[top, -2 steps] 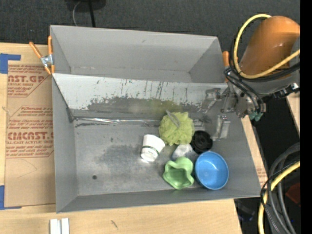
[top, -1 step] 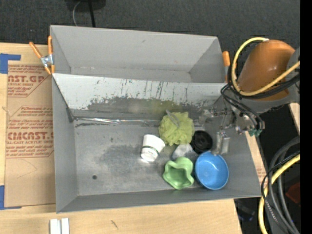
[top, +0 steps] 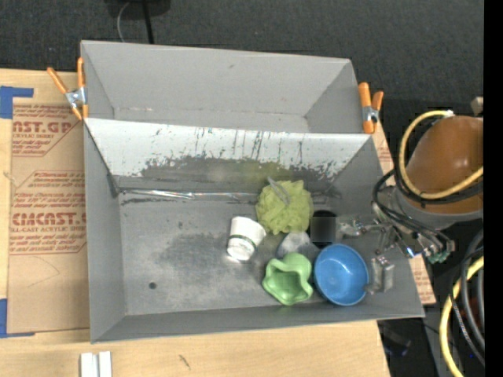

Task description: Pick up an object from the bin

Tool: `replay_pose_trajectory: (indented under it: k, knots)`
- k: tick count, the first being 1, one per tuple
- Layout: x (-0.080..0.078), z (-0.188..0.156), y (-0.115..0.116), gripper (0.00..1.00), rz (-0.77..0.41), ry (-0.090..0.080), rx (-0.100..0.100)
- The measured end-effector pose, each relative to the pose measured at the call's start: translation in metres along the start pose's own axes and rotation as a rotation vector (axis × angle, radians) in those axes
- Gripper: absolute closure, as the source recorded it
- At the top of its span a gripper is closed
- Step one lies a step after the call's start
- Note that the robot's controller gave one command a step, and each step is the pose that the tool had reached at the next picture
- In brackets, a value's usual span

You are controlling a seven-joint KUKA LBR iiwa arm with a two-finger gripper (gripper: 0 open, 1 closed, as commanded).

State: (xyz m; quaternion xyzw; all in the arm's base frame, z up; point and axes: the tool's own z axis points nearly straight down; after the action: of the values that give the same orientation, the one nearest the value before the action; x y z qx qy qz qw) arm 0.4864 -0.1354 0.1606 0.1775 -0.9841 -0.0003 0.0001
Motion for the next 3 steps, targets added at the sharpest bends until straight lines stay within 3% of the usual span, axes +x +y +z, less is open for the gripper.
replay_pose_trajectory:
  k: [1,2,3]
  knots:
    - [0.008,0.022,-0.003,0.00,-0.169,-0.001,0.000]
    - [0.005,0.089,-0.007,0.00,-0.330,-0.008,0.005]
    - [0.009,0.090,-0.008,1.00,-0.458,-0.002,0.000]
